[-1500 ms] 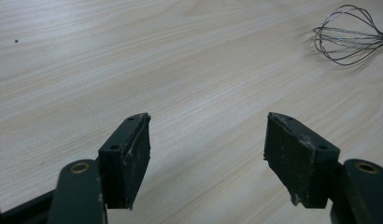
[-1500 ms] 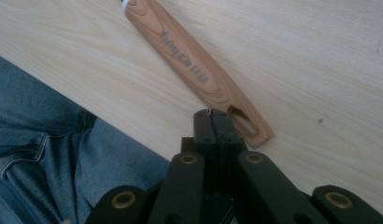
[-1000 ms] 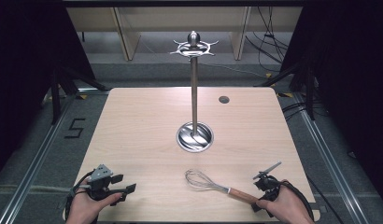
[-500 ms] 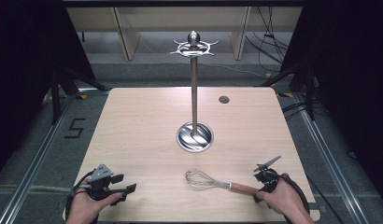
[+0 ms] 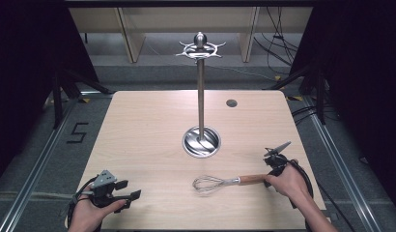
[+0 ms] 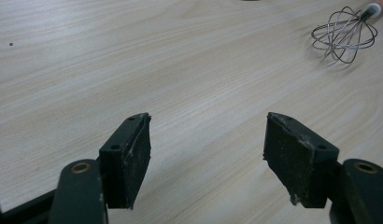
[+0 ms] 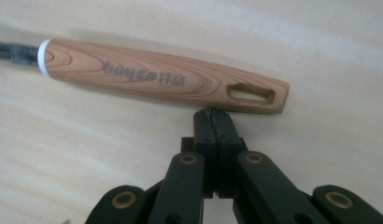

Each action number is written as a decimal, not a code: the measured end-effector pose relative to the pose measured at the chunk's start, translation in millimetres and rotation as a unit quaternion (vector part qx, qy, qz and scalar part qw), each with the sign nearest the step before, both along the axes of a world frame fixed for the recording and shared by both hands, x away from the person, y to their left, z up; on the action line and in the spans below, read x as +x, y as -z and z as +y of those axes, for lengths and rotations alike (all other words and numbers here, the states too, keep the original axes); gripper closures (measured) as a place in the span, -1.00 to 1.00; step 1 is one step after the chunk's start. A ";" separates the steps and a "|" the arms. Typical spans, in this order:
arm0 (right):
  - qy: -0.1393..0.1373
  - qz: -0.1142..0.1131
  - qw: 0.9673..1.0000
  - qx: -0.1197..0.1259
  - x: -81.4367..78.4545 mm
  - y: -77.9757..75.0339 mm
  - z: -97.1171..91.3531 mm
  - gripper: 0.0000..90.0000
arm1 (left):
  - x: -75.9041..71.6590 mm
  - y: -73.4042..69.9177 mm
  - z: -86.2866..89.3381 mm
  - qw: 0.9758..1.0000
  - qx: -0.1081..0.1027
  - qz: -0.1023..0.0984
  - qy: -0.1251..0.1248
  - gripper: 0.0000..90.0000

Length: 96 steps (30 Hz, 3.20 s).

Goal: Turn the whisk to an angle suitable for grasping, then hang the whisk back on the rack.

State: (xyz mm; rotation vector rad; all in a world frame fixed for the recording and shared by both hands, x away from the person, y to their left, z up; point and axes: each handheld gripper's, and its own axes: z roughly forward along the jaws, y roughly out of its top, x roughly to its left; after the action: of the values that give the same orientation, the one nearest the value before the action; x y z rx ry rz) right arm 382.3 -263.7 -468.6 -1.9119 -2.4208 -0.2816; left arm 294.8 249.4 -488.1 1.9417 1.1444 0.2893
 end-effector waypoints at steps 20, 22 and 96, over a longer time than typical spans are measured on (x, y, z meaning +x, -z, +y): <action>0.051 -0.063 0.997 -0.008 60.8 -1.8 11.0 0.90 | -0.1 0.1 0.0 1.000 0.002 -0.003 -0.004 -0.31; 0.067 -0.074 0.995 -0.001 61.6 -2.6 11.0 0.78 | 0.1 0.2 -0.1 1.000 -0.001 -0.002 -0.004 -0.30; 0.100 -0.001 0.995 -0.029 71.4 2.6 50.6 0.51 | 0.3 -0.5 4.4 1.000 0.019 0.012 0.017 -0.28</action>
State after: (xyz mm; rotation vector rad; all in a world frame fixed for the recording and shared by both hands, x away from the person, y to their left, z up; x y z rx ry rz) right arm 453.7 -213.0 -471.2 -2.1830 -2.2652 -0.2237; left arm 295.1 253.8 -487.6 2.0016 1.1266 0.2723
